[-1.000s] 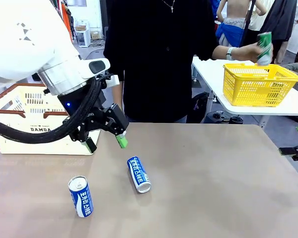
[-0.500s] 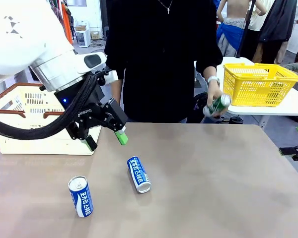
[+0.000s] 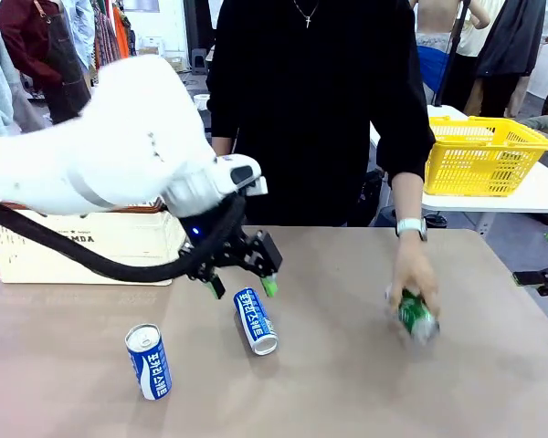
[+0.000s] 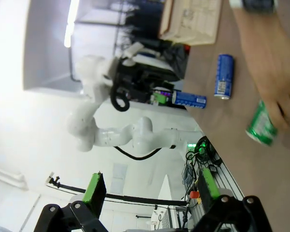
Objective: Place the drinks into the Shopping basket.
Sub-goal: Pick up one drink and place it into the Shopping basket.
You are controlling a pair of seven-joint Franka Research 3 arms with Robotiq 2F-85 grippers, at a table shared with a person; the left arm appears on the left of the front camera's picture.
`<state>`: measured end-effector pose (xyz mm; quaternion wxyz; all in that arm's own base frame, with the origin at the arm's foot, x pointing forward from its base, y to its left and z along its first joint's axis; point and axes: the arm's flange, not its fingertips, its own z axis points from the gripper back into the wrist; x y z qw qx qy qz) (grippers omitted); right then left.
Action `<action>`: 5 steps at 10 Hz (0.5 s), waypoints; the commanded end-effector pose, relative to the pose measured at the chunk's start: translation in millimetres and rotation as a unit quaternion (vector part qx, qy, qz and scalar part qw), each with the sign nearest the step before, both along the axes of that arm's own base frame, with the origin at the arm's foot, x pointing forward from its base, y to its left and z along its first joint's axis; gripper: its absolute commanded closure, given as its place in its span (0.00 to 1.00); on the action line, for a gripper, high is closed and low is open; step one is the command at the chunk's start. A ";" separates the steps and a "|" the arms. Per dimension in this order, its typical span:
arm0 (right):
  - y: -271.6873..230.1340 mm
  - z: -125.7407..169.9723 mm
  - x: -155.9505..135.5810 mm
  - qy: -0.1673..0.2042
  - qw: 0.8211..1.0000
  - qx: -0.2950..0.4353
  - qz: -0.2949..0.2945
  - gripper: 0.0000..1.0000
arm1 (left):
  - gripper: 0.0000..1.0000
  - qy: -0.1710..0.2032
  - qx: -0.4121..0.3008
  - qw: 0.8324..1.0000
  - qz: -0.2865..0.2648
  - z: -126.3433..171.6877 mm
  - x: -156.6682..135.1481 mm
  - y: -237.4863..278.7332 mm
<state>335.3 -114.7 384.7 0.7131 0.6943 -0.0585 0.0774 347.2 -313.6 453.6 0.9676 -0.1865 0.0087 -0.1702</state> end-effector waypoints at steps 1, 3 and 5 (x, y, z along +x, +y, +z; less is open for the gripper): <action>-0.8 6.3 -1.2 0.010 1.000 -0.001 0.004 0.00 | 0.00 0.015 0.038 0.999 0.009 -22.7 11.0 -25.5; -0.8 6.3 -1.2 0.010 1.000 -0.001 0.004 0.00 | 0.00 0.010 0.040 0.998 0.038 -46.0 11.0 -33.3; -0.8 6.3 -1.2 0.010 1.000 -0.001 0.004 0.00 | 0.00 -0.013 0.057 0.995 0.085 -74.9 21.2 -41.6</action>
